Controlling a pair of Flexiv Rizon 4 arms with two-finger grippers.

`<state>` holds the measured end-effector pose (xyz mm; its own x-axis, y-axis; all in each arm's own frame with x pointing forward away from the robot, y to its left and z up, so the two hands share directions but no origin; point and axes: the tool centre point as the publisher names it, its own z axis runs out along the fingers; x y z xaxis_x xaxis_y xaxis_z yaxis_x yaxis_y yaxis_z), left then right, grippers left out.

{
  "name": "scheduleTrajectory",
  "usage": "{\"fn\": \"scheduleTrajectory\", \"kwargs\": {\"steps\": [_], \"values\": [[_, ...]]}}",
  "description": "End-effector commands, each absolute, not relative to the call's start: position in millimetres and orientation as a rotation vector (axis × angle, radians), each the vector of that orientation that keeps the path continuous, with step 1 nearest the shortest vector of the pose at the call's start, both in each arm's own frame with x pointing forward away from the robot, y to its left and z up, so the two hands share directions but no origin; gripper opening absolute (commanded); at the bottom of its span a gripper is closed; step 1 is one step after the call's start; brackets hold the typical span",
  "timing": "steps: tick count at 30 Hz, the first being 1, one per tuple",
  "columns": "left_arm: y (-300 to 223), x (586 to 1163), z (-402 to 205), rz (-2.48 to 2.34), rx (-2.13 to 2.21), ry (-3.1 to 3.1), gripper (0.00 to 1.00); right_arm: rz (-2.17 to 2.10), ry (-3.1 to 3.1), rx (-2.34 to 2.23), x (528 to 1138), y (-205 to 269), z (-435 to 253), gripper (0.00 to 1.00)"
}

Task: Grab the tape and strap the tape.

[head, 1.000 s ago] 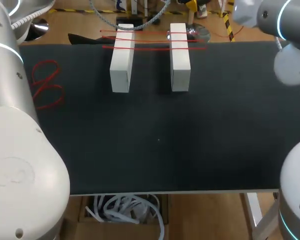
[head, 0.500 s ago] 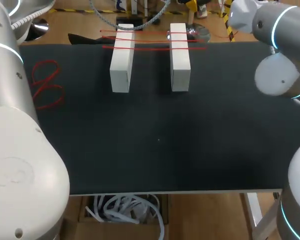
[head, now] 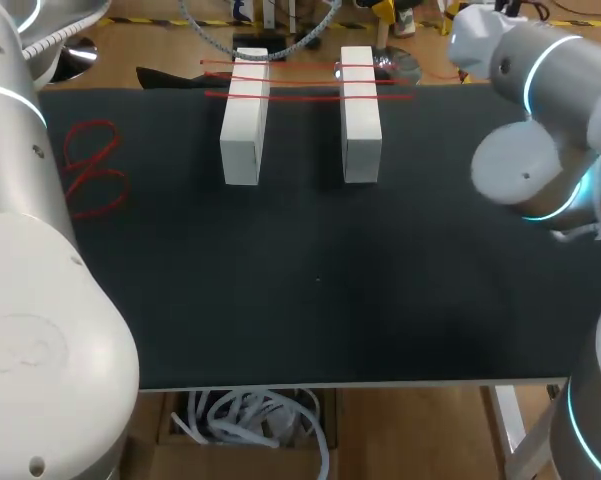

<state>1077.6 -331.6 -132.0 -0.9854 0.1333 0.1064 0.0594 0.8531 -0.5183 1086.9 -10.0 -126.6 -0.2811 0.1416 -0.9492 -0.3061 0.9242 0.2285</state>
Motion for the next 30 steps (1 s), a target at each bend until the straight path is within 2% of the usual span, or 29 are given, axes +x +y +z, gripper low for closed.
{"fn": "scheduleTrajectory", "kwargs": {"steps": [1,9,30], "values": [[-332,1078,-131,0.795,-0.15,-2.889,0.0,0.204,1.83,0.046,1087,-6,-126,0.0],[-332,1078,-131,0.795,-0.15,-2.889,0.0,0.114,1.822,0.052,1087,-13,-121,0.0],[-332,1078,-131,0.795,-0.15,-2.889,0.0,0.06,1.818,-0.014,1087,3,-118,0.0]]}}
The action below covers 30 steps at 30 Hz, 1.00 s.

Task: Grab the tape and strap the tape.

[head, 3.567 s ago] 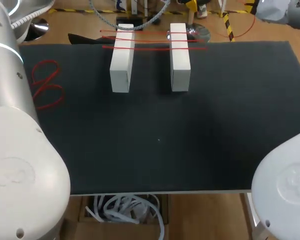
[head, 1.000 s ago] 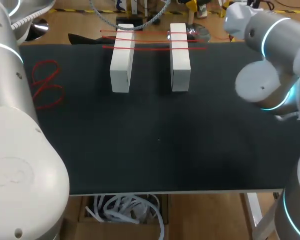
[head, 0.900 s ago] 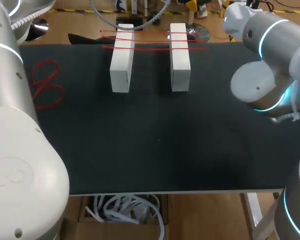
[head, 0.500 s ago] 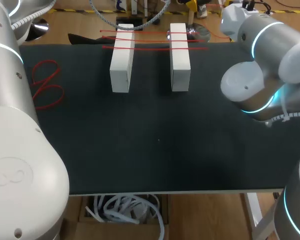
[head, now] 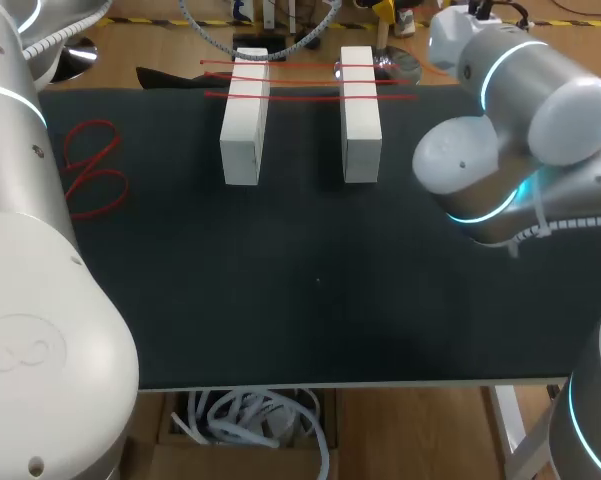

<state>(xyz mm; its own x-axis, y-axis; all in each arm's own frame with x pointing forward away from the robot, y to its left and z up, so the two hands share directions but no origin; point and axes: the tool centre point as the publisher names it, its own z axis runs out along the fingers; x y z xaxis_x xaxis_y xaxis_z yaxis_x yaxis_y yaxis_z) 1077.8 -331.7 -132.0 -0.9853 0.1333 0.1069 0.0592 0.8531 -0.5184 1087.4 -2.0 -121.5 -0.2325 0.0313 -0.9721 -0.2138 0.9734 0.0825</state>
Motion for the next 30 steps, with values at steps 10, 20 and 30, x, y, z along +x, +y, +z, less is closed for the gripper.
{"fn": "scheduleTrajectory", "kwargs": {"steps": [10,20,30], "values": [[-331.9,1078.4,-131.2,0.795,-0.15,-2.889,0.0,0.071,1.829,-0.033,1084.2,9.3,-117.0,0.0],[-331.9,1078.4,-131.2,0.795,-0.15,-2.889,0.0,0.091,1.841,-0.044,1085.6,9.3,-118.0,0.0],[-331.9,1078.4,-131.2,0.795,-0.15,-2.889,0.0,0.11,1.854,-0.069,1086.3,9.6,-122.0,0.0]]}}
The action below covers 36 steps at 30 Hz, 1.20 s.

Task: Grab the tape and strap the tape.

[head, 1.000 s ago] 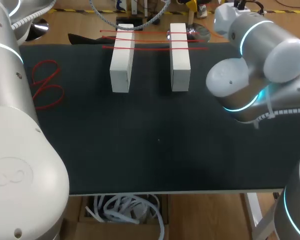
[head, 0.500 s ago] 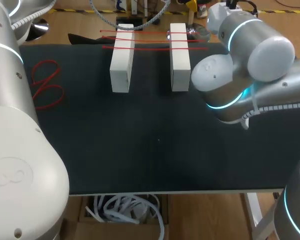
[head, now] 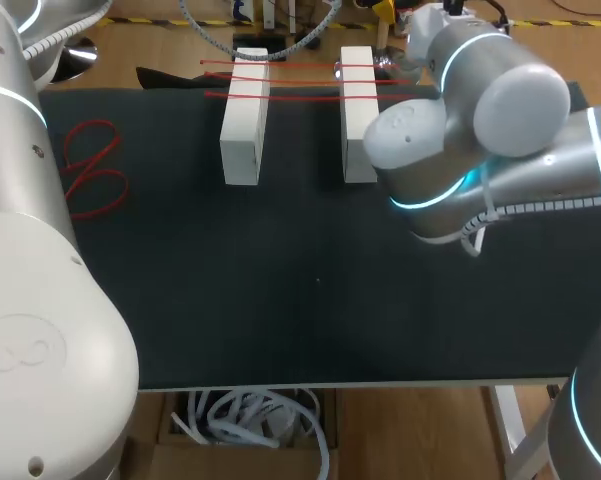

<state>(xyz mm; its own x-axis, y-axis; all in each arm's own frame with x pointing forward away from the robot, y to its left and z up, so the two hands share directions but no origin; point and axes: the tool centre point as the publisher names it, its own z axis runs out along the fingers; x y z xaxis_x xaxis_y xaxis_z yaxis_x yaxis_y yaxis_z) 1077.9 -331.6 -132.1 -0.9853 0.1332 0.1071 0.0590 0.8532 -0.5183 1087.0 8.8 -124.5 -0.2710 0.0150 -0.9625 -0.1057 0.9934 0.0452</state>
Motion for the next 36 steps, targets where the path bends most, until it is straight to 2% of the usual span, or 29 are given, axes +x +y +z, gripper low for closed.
{"fn": "scheduleTrajectory", "kwargs": {"steps": [1,36], "values": [[-331.9,1078.4,-131.2,0.795,-0.15,-2.889,0.0,0.111,1.854,-0.071,1086.3,9.6,-122.3,0.0],[-331.9,1078.4,-131.2,0.795,-0.15,-2.889,0.0,0.112,1.847,-0.069,1085.9,3.7,-123.5,0.0]]}}
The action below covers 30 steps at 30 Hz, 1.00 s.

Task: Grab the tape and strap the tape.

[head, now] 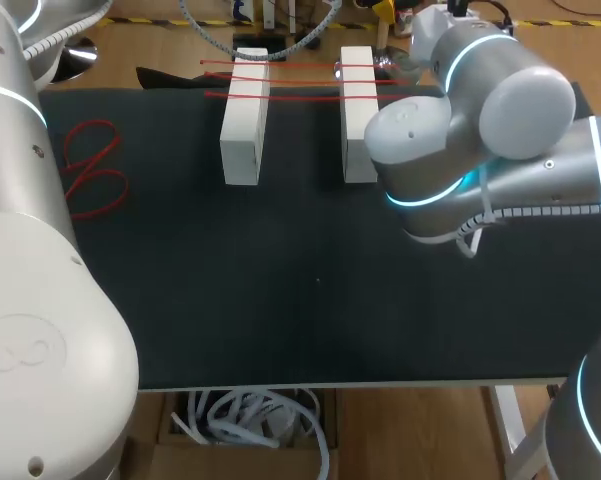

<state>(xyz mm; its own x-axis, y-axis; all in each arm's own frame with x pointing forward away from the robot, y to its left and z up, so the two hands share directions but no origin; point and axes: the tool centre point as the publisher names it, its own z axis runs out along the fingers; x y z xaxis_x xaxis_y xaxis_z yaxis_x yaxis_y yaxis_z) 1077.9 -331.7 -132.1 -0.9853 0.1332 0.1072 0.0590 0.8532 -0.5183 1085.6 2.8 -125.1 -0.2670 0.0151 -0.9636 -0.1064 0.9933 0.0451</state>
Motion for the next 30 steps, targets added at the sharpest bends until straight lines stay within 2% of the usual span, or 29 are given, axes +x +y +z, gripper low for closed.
{"fn": "scheduleTrajectory", "kwargs": {"steps": [1,30], "values": [[-331.9,1078.4,-131.2,0.795,-0.15,-2.889,0.0,0.111,1.849,-0.069,1085.9,3.8,-123.7,0.0],[-331.9,1078.4,-131.2,0.795,-0.15,-2.889,0.0,0.088,1.85,-0.121,1091.1,3.7,-119.0,0.0]]}}
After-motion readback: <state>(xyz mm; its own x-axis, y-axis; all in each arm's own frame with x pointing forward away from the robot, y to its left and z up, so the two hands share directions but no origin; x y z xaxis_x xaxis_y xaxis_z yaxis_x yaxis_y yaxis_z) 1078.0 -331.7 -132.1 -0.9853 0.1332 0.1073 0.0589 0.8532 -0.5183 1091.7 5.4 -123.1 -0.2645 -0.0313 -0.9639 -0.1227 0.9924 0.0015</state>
